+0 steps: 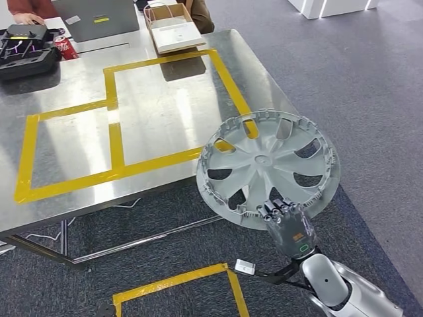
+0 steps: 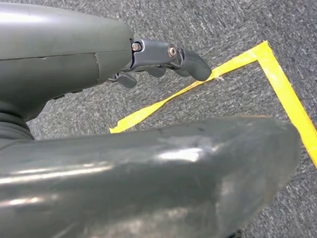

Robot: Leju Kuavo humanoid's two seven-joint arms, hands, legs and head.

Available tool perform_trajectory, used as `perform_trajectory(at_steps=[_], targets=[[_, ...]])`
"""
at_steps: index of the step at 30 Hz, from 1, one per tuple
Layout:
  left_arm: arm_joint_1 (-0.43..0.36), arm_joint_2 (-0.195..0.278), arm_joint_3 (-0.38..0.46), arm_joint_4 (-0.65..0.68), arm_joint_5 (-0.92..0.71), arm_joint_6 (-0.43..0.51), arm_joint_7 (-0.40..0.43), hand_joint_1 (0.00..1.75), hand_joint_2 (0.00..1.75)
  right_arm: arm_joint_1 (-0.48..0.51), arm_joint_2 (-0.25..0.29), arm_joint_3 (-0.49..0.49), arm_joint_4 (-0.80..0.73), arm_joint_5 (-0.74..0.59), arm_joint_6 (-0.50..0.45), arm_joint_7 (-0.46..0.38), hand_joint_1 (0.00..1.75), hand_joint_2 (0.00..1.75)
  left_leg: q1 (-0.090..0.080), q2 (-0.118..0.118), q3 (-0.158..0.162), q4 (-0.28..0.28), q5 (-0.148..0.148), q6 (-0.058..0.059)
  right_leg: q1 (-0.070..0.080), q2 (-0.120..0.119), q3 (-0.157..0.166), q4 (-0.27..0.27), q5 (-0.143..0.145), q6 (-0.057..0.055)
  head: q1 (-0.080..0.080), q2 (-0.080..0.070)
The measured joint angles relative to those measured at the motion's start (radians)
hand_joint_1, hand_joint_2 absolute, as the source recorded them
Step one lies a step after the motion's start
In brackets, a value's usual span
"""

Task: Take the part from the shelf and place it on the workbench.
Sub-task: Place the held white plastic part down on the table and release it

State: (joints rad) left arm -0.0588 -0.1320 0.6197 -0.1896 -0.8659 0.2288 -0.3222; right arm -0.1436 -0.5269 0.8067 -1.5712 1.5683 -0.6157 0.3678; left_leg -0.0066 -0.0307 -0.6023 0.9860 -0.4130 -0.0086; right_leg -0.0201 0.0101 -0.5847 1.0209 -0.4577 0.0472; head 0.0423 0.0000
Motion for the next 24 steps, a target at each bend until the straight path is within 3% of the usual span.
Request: perform_trajectory(at_steps=[5, 7, 9, 10, 12, 14, 15, 17, 18, 19, 20, 21, 22, 23, 24], targets=[[0.0, 0.0, 0.001, 0.0, -0.002, 0.004, -0.001, 0.0, 0.0, 0.014, -0.008, 0.0, -0.007, 0.0, -0.008, -0.016, 1.75, 1.75, -0.001, 0.0, -0.001, 0.001, -0.002, 0.001, -0.003, 0.0, 0.001, -0.005, 0.001, 0.002, 0.0, 0.0], [0.0, 0.003, 0.001, 0.0, -0.005, 0.003, -0.002, 0.0, 0.0, 0.025, -0.009, -0.006, -0.012, 0.0, -0.01, -0.027, 1.75, 1.75, -0.004, 0.0, 0.006, -0.016, -0.011, 0.015, -0.007, -0.002, 0.004, 0.002, 0.019, 0.016, 0.0, 0.0], [0.001, 0.004, 0.001, 0.0, -0.011, 0.0, -0.003, 0.0, 0.0, 0.033, -0.01, -0.013, -0.018, -0.001, -0.013, -0.035, 1.75, 1.75, -0.001, 0.0, 0.03, -0.046, -0.017, 0.036, -0.007, -0.004, -0.004, 0.026, 0.029, 0.029, 0.0, 0.0], [0.001, 0.002, 0.001, 0.0, -0.013, 0.0, -0.004, 0.0, 0.0, 0.036, -0.01, -0.016, -0.02, -0.001, -0.015, -0.04, 1.75, 1.75, 0.003, 0.0, 0.043, -0.054, -0.017, 0.042, -0.006, -0.004, -0.016, 0.047, 0.015, 0.031, 0.001, 0.0], [0.0, 0.001, 0.001, 0.0, -0.015, 0.0, -0.004, 0.0, 0.0, 0.04, -0.01, -0.024, -0.023, -0.001, -0.017, -0.05, 1.75, 1.75, 0.011, 0.0, 0.059, -0.058, -0.017, 0.045, -0.006, -0.003, -0.067, 0.14, -0.042, 0.031, 0.003, 0.0], [0.001, 0.0, 0.001, 0.0, -0.015, 0.004, -0.002, 0.0, 0.0, 0.048, -0.01, -0.031, -0.026, 0.0, -0.019, -0.059, 1.75, 1.75, 0.021, 0.001, 0.067, -0.056, -0.019, 0.036, -0.012, -0.003, -0.126, 0.238, -0.085, 0.043, 0.003, 0.0], [0.002, -0.001, 0.001, 0.0, -0.015, 0.005, 0.0, 0.0, 0.0, 0.054, -0.01, -0.034, -0.027, 0.0, -0.019, -0.063, 1.75, 1.75, 0.029, 0.001, 0.072, -0.054, -0.022, 0.028, -0.018, -0.003, -0.137, 0.248, -0.082, 0.05, 0.003, 0.0], [0.004, -0.004, 0.001, 0.0, -0.016, 0.007, 0.002, 0.0, 0.0, 0.064, -0.01, -0.041, -0.028, 0.0, -0.019, -0.07, 1.75, 1.75, 0.052, -0.002, 0.083, -0.041, -0.034, 0.0, -0.038, -0.004, -0.101, 0.157, -0.019, 0.073, 0.004, 0.0], [0.004, -0.002, 0.002, 0.0, -0.016, 0.009, 0.002, 0.0, 0.0, 0.068, -0.009, -0.043, -0.028, -0.001, -0.019, -0.074, 1.75, 1.75, 0.062, -0.005, 0.085, -0.029, -0.045, -0.018, -0.046, 0.001, -0.079, 0.101, 0.008, 0.092, 0.005, 0.0], [0.004, 0.0, 0.002, -0.001, -0.016, 0.012, 0.002, 0.0, 0.0, 0.07, -0.006, -0.045, -0.028, 0.0, -0.019, -0.078, 1.75, 1.75, 0.069, -0.007, 0.082, -0.011, -0.056, -0.036, -0.051, 0.008, -0.064, 0.058, 0.014, 0.099, 0.012, 0.0], [0.003, 0.002, 0.002, -0.001, -0.017, 0.017, 0.002, 0.0, 0.0, 0.074, -0.004, -0.048, -0.028, 0.0, -0.02, -0.081, 1.75, 1.75, 0.071, -0.008, 0.073, 0.004, -0.067, -0.051, -0.055, 0.015, -0.06, 0.044, 0.014, 0.094, 0.016, 0.0], [0.002, 0.004, 0.003, -0.002, -0.017, 0.021, 0.002, 0.0, 0.0, 0.078, -0.002, -0.052, -0.03, 0.0, -0.021, -0.085, 1.75, 1.75, 0.069, -0.007, 0.066, 0.015, -0.077, -0.063, -0.055, 0.02, -0.069, 0.056, 0.0, 0.081, 0.018, 0.0], [0.001, 0.003, 0.003, -0.002, -0.019, 0.025, 0.002, 0.0, 0.0, 0.083, -0.001, -0.056, -0.032, 0.0, -0.021, -0.088, 1.75, 1.75, 0.068, -0.006, 0.061, 0.021, -0.084, -0.071, -0.056, 0.019, -0.077, 0.067, -0.005, 0.059, 0.018, 0.0], [0.001, 0.003, 0.003, -0.002, -0.02, 0.029, 0.002, 0.0, 0.0, 0.089, 0.0, -0.061, -0.034, -0.001, -0.021, -0.092, 1.75, 1.75, 0.067, -0.003, 0.062, 0.023, -0.088, -0.077, -0.057, 0.019, -0.081, 0.079, 0.001, 0.047, 0.01, 0.0], [-0.001, 0.003, 0.003, -0.002, -0.021, 0.032, 0.002, 0.0, 0.0, 0.097, 0.0, -0.067, -0.035, -0.002, -0.021, -0.095, 1.75, 1.75, 0.066, 0.002, 0.06, 0.038, -0.088, -0.08, -0.056, 0.017, -0.085, 0.084, 0.0, 0.042, 0.004, 0.0]])
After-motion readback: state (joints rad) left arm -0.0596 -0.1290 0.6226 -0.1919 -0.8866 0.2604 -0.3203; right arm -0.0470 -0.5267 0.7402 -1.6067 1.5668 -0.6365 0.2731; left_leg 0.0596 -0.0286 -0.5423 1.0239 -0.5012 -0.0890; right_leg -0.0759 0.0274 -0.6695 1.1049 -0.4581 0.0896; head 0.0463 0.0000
